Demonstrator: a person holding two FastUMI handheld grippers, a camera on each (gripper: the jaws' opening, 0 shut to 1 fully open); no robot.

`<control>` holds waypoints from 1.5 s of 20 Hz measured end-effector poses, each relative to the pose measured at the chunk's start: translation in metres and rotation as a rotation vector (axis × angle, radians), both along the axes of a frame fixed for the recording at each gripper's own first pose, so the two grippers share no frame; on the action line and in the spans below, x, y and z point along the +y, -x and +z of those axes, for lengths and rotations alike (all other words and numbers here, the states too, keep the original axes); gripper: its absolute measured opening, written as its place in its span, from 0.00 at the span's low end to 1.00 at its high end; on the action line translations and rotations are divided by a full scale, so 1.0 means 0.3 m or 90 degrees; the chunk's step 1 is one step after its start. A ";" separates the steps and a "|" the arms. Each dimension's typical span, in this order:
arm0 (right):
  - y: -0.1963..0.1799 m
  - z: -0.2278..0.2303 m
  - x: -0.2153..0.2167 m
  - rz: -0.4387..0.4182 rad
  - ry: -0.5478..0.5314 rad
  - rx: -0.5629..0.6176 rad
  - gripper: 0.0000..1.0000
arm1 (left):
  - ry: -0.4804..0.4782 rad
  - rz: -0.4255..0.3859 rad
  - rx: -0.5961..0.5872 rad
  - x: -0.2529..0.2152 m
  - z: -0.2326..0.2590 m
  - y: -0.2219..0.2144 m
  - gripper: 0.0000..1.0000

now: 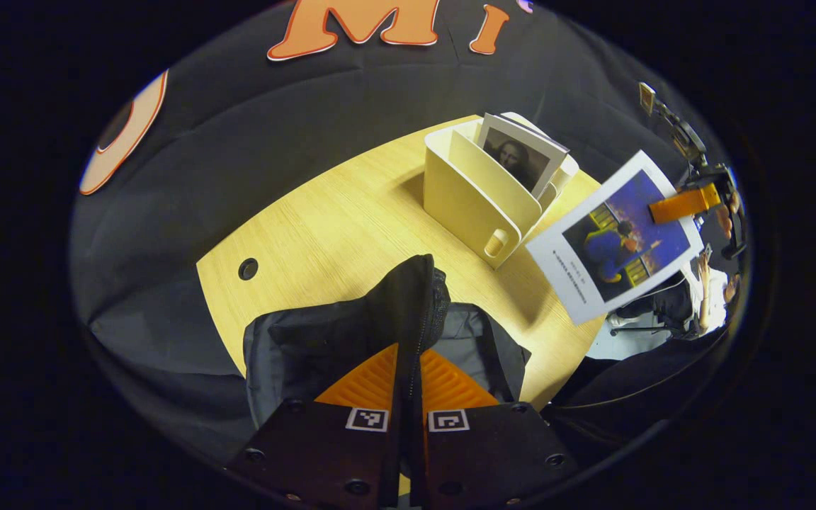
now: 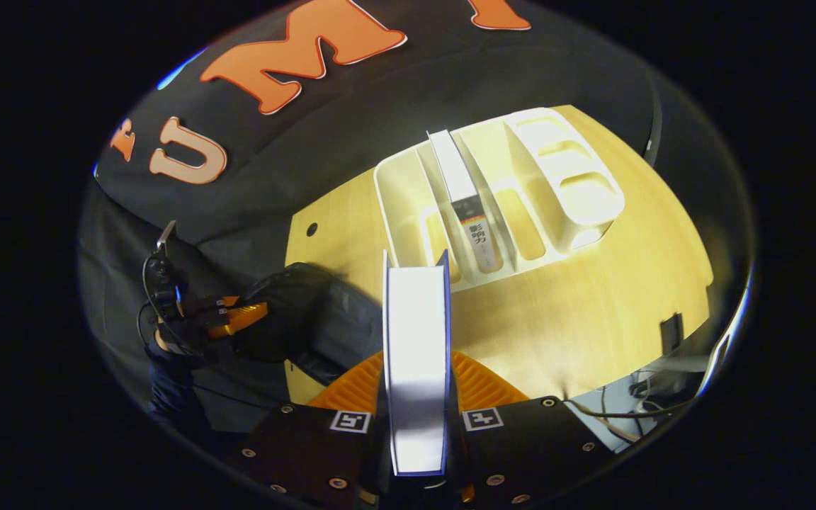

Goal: Open the schoolbag, grab two books from the bookshelf and put them into the schoolbag.

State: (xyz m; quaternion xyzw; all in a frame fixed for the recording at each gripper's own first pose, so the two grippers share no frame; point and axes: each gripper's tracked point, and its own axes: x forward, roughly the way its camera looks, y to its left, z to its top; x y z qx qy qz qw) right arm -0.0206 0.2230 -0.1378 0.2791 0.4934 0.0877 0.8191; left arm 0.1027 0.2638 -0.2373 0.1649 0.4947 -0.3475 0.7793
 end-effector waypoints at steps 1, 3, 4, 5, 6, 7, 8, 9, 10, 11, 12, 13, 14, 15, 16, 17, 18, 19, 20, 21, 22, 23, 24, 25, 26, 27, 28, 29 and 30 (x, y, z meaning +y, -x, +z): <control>0.009 -0.015 0.023 0.007 -0.011 -0.012 0.33 | -0.001 0.005 -0.003 0.001 0.004 -0.006 0.06; 0.019 -0.037 0.071 0.012 -0.037 -0.031 0.33 | -0.001 0.010 -0.014 -0.018 0.015 -0.016 0.07; 0.018 -0.047 0.116 0.013 -0.069 -0.036 0.33 | 0.002 0.011 -0.015 -0.029 0.017 -0.011 0.07; 0.012 -0.057 0.138 0.005 -0.095 -0.038 0.33 | 0.003 0.012 -0.019 -0.035 0.021 -0.009 0.07; 0.004 -0.067 0.169 0.004 -0.116 -0.039 0.33 | 0.004 0.010 -0.020 -0.041 0.024 -0.008 0.07; -0.014 -0.083 0.199 -0.001 -0.133 -0.042 0.33 | 0.004 0.010 -0.023 -0.042 0.026 -0.012 0.07; -0.029 -0.104 0.231 -0.002 -0.148 -0.042 0.32 | 0.005 0.011 -0.023 -0.042 0.029 -0.008 0.07; -0.041 -0.117 0.259 -0.010 -0.164 -0.044 0.32 | 0.006 0.016 -0.023 -0.044 0.033 -0.012 0.07; -0.054 -0.133 0.290 -0.010 -0.184 -0.043 0.32 | 0.008 0.020 -0.022 -0.037 0.031 -0.009 0.06; -0.065 -0.140 0.323 -0.017 -0.206 -0.042 0.32 | 0.010 0.025 -0.021 -0.039 0.032 -0.014 0.06; -0.076 -0.151 0.357 -0.016 -0.226 -0.042 0.32 | 0.013 0.029 -0.020 -0.040 0.032 -0.016 0.07; -0.093 -0.165 0.391 -0.021 -0.244 -0.043 0.32 | 0.015 0.033 -0.022 -0.045 0.035 -0.021 0.07; -0.111 -0.181 0.421 -0.021 -0.258 -0.046 0.32 | 0.020 0.036 -0.020 -0.044 0.032 -0.020 0.07; -0.128 -0.196 0.453 -0.025 -0.271 -0.046 0.32 | 0.023 0.041 -0.020 -0.044 0.031 -0.022 0.07; -0.139 -0.206 0.489 -0.024 -0.286 -0.048 0.32 | 0.027 0.044 -0.018 -0.046 0.031 -0.020 0.07; -0.160 -0.215 0.525 -0.027 -0.304 -0.050 0.32 | 0.031 0.048 -0.017 -0.049 0.031 -0.022 0.07; -0.177 -0.227 0.560 -0.027 -0.322 -0.049 0.32 | 0.033 0.052 -0.015 -0.052 0.031 -0.020 0.06; -0.186 -0.248 0.583 -0.036 -0.331 -0.046 0.32 | 0.034 0.054 -0.016 -0.055 0.035 -0.023 0.06; -0.195 -0.271 0.607 -0.035 -0.339 -0.044 0.32 | 0.036 0.055 -0.017 -0.052 0.035 -0.023 0.06; -0.208 -0.293 0.635 -0.043 -0.354 -0.044 0.32 | 0.039 0.058 -0.017 -0.056 0.038 -0.024 0.06; -0.220 -0.312 0.664 -0.047 -0.372 -0.038 0.32 | 0.042 0.059 -0.016 -0.062 0.040 -0.020 0.07; -0.231 -0.324 0.690 -0.055 -0.389 -0.035 0.32 | 0.043 0.059 -0.014 -0.066 0.044 -0.015 0.07; -0.240 -0.340 0.723 -0.056 -0.403 -0.031 0.32 | 0.046 0.061 -0.012 -0.071 0.045 -0.010 0.07; -0.255 -0.353 0.754 -0.060 -0.412 -0.031 0.32 | 0.048 0.059 -0.011 -0.072 0.042 0.001 0.07; -0.272 -0.366 0.787 -0.061 -0.416 -0.032 0.32 | 0.051 0.060 -0.010 -0.076 0.043 0.003 0.06; -0.285 -0.378 0.814 -0.062 -0.420 -0.034 0.32 | 0.052 0.057 -0.009 -0.085 0.043 0.010 0.07; -0.297 -0.392 0.842 -0.059 -0.420 -0.034 0.32 | 0.056 0.059 -0.007 -0.097 0.043 0.007 0.06; -0.311 -0.402 0.858 -0.066 -0.420 -0.041 0.32 | 0.059 0.060 -0.006 -0.104 0.042 0.007 0.07; -0.324 -0.419 0.876 -0.068 -0.421 -0.042 0.32 | 0.065 0.059 -0.003 -0.117 0.043 0.009 0.07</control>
